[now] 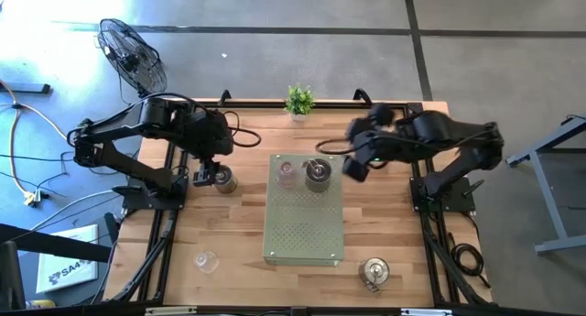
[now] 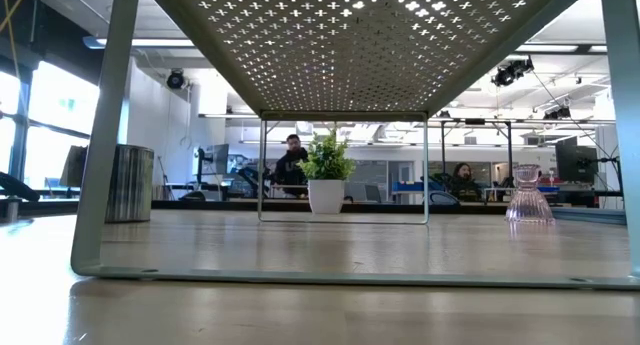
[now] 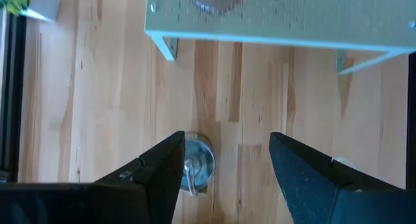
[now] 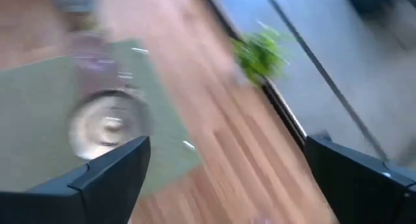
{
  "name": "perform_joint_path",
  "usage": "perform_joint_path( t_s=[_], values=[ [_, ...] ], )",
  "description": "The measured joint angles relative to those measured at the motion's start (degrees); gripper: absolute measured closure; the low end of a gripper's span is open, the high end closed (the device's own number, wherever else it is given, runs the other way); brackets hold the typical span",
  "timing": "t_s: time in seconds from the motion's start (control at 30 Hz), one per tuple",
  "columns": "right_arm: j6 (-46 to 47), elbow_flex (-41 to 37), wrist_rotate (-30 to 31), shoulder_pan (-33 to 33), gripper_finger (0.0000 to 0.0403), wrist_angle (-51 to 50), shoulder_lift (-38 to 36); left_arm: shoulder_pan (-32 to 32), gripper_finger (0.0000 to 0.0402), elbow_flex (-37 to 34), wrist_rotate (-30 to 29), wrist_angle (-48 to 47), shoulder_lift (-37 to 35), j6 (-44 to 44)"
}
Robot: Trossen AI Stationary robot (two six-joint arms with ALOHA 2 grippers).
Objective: Pick & Place candle stick holders
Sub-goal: Put the pink transparent candle holder on the shelf
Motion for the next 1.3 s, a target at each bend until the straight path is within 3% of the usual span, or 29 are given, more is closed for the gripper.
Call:
perform_joint_path(
  t_s=[0.07,0.2,0.33,0.57,0.8,1.1,1.3],
  values=[
    [6.0,-1.3,3.1,-0.1,0.0003,0.0,-1.9,0.0,0.0181,0.0,0.0,0.9,0.0,0.0],
    [7.9,-7.4,4.1,0.0,0.0003,3.8,-6.7,0.0,0.0181,0.0,0.0,2.9,0.0,0.0],
    [20.2,-16.0,5.3,-1.0,0.0003,0.5,-11.1,0.0,0.0181,0.0,0.0,3.9,0.0,0.0],
    [28.4,-31.6,7.1,-1.8,0.0003,1.6,-19.2,0.0,0.0181,0.0,0.0,6.1,0.0,0.0],
    [31.2,-44.2,9.4,-1.9,0.0003,4.3,-26.6,0.0,0.0181,0.0,0.0,6.0,0.0,0.0],
    [41.1,-58.7,6.7,-1.9,0.0003,11.0,-36.0,0.0,0.0181,0.0,0.0,5.9,0.0,0.0],
    [42.6,-67.0,10.9,-1.9,0.0003,16.0,-40.1,0.0,0.0181,0.0,0.0,5.9,0.0,0.0]
  ],
)
